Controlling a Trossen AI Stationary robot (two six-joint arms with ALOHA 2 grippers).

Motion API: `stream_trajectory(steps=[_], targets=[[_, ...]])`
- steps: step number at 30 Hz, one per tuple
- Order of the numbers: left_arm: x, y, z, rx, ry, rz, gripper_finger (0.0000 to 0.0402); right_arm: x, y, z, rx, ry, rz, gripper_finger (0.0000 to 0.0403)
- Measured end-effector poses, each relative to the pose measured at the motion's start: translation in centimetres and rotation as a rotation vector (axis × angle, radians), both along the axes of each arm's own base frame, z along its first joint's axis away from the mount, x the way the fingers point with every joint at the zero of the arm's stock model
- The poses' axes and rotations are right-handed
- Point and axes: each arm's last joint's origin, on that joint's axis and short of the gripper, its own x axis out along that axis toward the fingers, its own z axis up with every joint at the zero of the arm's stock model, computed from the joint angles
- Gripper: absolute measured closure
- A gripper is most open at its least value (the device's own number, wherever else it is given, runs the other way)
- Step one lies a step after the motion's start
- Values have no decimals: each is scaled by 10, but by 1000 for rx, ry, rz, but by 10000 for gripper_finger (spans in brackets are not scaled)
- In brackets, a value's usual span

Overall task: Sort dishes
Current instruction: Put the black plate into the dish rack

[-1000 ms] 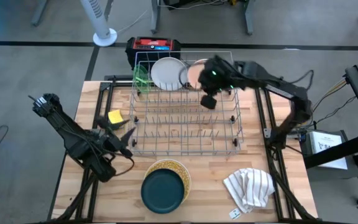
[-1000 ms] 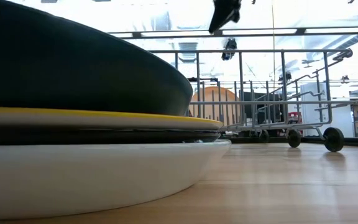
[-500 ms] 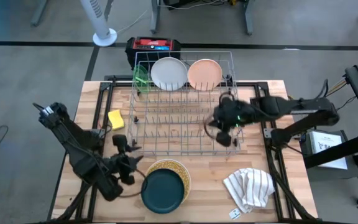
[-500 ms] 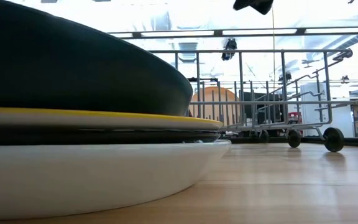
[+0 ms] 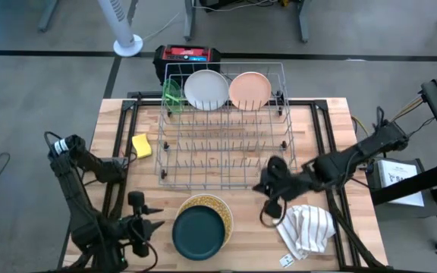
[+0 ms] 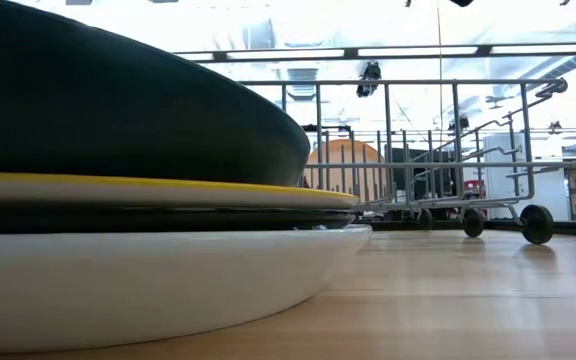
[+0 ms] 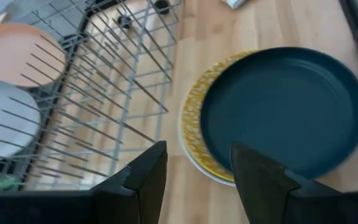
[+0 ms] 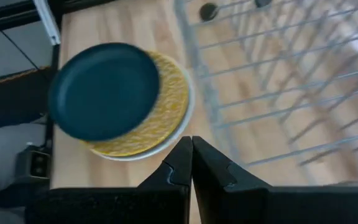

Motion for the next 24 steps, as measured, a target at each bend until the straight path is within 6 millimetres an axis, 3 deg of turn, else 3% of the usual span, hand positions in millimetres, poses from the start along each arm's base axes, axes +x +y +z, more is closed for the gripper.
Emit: stream_trajectory(steps=[12, 18, 24], targets=[[-4, -44, -56, -37, 75, 72, 235, 35, 54, -53, 118, 39, -56, 403], [1, -58, -88, -6, 77, 118, 235, 54, 69, -77, 175, 12, -80, 403], [8, -73, -113, 7, 61, 144, 235, 60, 78, -93, 240, 26, -141, 403]])
